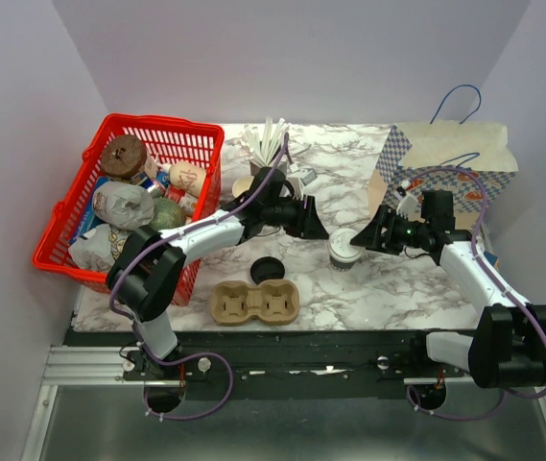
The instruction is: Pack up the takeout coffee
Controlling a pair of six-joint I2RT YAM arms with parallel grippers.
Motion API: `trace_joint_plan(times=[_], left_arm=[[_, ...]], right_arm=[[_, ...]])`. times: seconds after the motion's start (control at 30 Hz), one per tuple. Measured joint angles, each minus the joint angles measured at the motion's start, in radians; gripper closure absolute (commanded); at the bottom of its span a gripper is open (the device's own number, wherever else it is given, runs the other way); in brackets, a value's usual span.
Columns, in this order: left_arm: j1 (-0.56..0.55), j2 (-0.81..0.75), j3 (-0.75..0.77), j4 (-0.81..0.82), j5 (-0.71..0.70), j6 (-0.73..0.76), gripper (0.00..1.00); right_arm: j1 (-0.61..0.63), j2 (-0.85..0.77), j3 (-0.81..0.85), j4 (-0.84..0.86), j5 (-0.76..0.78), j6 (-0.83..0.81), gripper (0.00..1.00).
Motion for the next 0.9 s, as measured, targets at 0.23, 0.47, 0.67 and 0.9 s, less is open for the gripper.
trace_joint_plan(times=[0.23,0.47,0.67,0.9], left_arm=[[-0.032,0.000,-0.013,0.008,0.043,0.011,0.54],[-0.050,0.024,0.011,0.011,0.059,0.011,0.54],[-0.054,0.074,0.063,0.026,0.068,0.007,0.54],[-0.055,0.102,0.104,0.037,0.069,-0.002,0.54]], right_arm=[[0.000,0.013,0.008,0.000,0.000,-0.002,0.28],[0.000,0.015,0.015,0.003,0.000,-0.002,0.28],[0.000,0.015,0.015,0.007,0.000,0.000,0.29],[-0.005,0.015,0.015,0.006,0.001,-0.001,0.32]])
